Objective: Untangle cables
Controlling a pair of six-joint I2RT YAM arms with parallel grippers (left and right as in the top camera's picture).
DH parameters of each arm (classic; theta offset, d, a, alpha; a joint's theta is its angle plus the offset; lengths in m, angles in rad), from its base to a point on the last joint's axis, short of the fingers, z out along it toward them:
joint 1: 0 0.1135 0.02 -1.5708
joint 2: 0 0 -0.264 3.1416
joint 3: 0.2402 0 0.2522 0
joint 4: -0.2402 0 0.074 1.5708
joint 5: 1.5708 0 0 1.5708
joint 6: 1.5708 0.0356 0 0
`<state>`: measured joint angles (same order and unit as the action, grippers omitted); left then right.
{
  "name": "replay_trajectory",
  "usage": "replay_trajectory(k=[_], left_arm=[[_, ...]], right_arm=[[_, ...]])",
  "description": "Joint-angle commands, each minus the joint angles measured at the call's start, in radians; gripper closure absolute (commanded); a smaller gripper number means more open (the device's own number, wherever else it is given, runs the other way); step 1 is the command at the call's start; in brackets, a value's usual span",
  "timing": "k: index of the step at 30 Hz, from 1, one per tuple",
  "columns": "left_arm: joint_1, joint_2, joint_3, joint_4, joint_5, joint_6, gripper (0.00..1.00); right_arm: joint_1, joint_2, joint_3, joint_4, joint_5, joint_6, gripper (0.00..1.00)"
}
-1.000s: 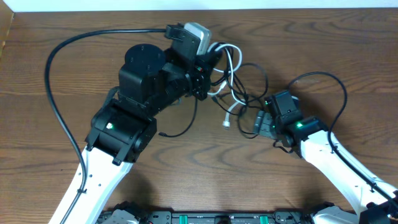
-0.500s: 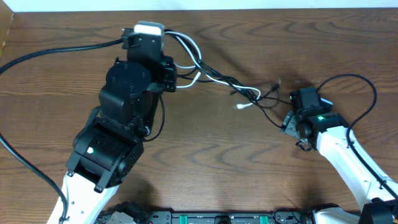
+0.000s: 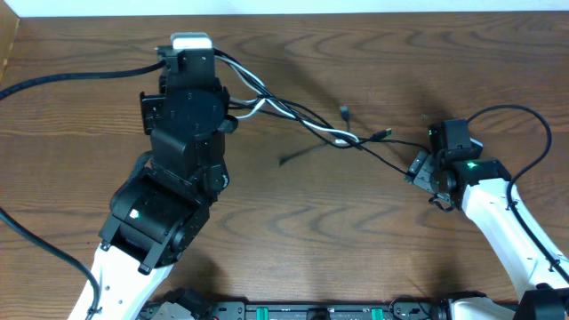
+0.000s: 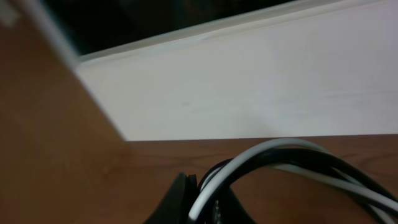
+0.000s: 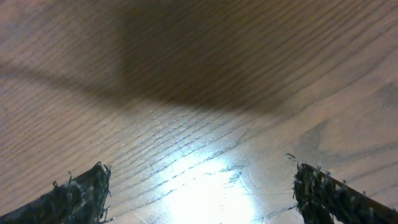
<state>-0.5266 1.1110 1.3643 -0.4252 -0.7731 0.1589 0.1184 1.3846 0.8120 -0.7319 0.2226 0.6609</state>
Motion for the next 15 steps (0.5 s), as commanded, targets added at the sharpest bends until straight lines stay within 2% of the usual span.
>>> replay_trajectory(k=[1,15], left_arm=[[0.076,-0.04,0.027,0.016,-0.346,0.031,0.92],[0.208,-0.04,0.027,-0.037,-0.346,0.027,0.92]], right_arm=[[-0.079,0.014,-0.024,-0.025,0.153,0.011,0.06],[-0.214,0.014,-0.024,-0.071,0.15,0.011,0.05]])
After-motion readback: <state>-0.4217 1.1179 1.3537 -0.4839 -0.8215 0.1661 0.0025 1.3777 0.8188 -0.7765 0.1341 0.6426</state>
